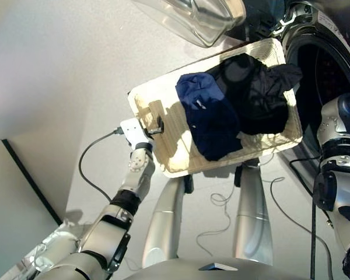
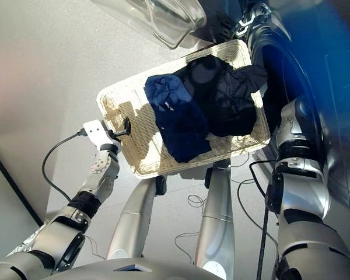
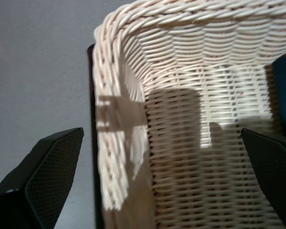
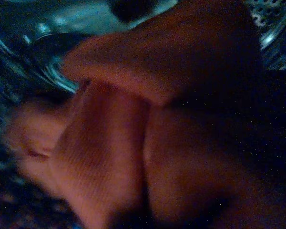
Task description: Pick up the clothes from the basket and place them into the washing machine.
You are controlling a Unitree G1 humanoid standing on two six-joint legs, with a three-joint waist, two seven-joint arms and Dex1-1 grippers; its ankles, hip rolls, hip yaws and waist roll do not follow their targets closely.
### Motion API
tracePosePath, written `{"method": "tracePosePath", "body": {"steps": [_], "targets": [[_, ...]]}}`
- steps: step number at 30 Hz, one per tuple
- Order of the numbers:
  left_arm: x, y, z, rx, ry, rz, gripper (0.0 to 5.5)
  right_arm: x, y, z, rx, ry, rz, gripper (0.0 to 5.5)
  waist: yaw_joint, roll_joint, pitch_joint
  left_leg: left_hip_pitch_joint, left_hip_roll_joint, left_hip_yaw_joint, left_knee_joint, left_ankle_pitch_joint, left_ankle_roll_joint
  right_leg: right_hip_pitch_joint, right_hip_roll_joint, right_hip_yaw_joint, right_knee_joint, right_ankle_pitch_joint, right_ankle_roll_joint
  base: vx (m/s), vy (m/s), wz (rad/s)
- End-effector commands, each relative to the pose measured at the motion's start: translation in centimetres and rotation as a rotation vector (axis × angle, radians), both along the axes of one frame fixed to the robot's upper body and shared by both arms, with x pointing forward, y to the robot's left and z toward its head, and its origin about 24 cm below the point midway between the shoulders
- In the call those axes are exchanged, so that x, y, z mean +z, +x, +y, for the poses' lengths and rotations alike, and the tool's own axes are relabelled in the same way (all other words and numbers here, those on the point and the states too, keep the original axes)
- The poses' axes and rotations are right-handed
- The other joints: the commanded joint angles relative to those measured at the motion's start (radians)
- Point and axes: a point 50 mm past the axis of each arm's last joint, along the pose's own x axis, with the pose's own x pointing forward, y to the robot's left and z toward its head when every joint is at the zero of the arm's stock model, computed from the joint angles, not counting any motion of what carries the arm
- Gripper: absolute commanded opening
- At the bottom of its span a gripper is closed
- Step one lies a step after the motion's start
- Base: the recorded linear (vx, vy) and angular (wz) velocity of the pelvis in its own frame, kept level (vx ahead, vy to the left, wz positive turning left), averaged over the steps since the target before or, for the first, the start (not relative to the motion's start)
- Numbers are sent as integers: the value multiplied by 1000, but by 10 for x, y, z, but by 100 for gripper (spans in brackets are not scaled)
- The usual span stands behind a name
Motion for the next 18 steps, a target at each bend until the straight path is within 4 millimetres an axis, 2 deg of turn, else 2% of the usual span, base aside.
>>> {"method": "tracePosePath", "body": {"steps": [1, 6, 12, 16, 17, 18], "targets": [[-7, -2, 11, -5, 26, 8, 550, -3, 1, 3, 175, -101, -22, 550, -23, -23, -77, 57, 68, -80, 33, -84, -62, 63, 4, -26, 3, -72, 54, 0, 0, 0], [-7, 2, -3, -88, 50, 12, 550, -53, 22, 60, 477, -77, 71, 550, -37, -38, -72, 96, 65, -76, 12, -83, -67, 110, 10, -32, -31, -62, 50, 0, 0, 0], [1, 9, -19, -173, 75, -10, 550, -69, 33, 120, 805, -182, 118, 550, -48, -59, -57, 151, 55, -72, -57, -49, -75, 169, 3, -40, -111, -22, 57, 0, 0, 0], [-1, 11, -29, -222, 88, 7, 550, -78, 31, 165, 1025, -396, 219, 550, -57, -78, -44, 191, 45, -66, -102, -24, -80, 210, 4, -41, -164, 6, 61, -25, -1, -4], [-1, 12, -32, -234, 89, 7, 550, -78, 31, 176, 1074, -443, 229, 550, -65, -89, -38, 183, 35, -61, -111, 9, -75, 207, -5, -43, -183, 38, 56, 0, 0, 0], [-1, 12, -35, -244, 89, 14, 550, -78, 29, 186, 1116, -470, 227, 550, -60, -88, -38, 202, 43, -64, -118, -16, -81, 224, 5, -41, -184, 15, 63, 0, 0, 0]]}}
